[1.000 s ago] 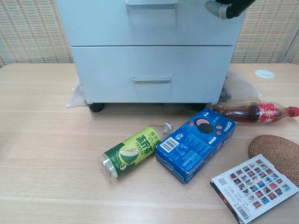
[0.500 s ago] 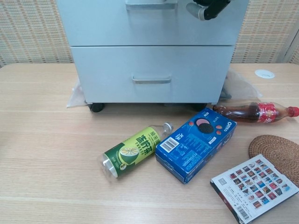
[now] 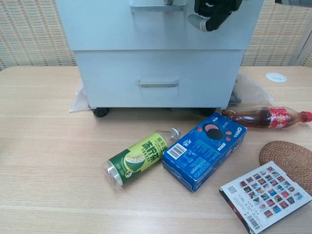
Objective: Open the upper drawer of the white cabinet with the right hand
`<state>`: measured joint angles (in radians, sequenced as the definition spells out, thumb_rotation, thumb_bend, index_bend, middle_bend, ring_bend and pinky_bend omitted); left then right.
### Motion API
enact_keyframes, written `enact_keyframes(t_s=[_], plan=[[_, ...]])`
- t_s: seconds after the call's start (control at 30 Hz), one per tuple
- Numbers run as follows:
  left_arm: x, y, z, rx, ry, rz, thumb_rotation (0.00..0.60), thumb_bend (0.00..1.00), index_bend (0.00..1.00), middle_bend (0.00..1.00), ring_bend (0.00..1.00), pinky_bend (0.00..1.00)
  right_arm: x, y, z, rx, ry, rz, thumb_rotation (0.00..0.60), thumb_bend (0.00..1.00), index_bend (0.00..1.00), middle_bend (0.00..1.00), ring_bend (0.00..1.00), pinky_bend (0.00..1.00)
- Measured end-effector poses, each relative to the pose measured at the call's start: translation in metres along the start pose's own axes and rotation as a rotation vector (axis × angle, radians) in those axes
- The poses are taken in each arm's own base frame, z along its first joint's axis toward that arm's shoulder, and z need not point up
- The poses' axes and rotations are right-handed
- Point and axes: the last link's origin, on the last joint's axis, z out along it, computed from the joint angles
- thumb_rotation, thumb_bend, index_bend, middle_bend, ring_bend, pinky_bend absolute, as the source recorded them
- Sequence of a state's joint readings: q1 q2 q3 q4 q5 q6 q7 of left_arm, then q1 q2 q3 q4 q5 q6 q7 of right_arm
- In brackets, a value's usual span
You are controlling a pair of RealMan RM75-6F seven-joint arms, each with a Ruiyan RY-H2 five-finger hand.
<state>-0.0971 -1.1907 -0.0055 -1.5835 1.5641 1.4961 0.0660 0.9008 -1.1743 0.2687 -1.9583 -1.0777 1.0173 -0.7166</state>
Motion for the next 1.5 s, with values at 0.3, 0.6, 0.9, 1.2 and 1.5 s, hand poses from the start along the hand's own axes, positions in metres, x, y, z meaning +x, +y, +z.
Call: enact_keyframes(t_s=[0.3, 0.6, 0.9, 1.2, 1.5], plan=[[-0.001, 0.000, 0.000, 0.002, -0.002, -0.001, 0.600, 0.47, 0.18, 0.04, 0.05, 0.09, 0.000, -0.005, -0.011, 0.013, 0.002, -0.022, 0.600, 0.49, 0.23, 0.90, 0.92, 0.87], [-0.003, 0.000, 0.001, -0.001, -0.004, -0.002, 0.600, 0.47, 0.18, 0.04, 0.05, 0.09, 0.004, -0.011, -0.024, 0.024, 0.015, -0.057, 0.600, 0.46, 0.23, 0.91, 0.93, 0.87], [-0.003, -0.001, 0.001, -0.001, -0.006, -0.001, 0.600, 0.47, 0.18, 0.04, 0.05, 0.09, 0.003, -0.016, -0.036, 0.029, -0.002, -0.072, 0.600, 0.45, 0.23, 0.91, 0.93, 0.87], [-0.002, -0.001, 0.000, 0.000, -0.003, 0.001, 0.600, 0.47, 0.17, 0.04, 0.05, 0.09, 0.004, -0.019, -0.045, 0.036, 0.002, -0.083, 0.600, 0.43, 0.23, 0.91, 0.93, 0.87], [-0.003, 0.000, 0.001, -0.004, -0.004, 0.001, 0.600, 0.47, 0.17, 0.04, 0.05, 0.09, 0.008, -0.025, -0.055, 0.058, 0.015, -0.100, 0.600, 0.43, 0.23, 0.91, 0.94, 0.87]])
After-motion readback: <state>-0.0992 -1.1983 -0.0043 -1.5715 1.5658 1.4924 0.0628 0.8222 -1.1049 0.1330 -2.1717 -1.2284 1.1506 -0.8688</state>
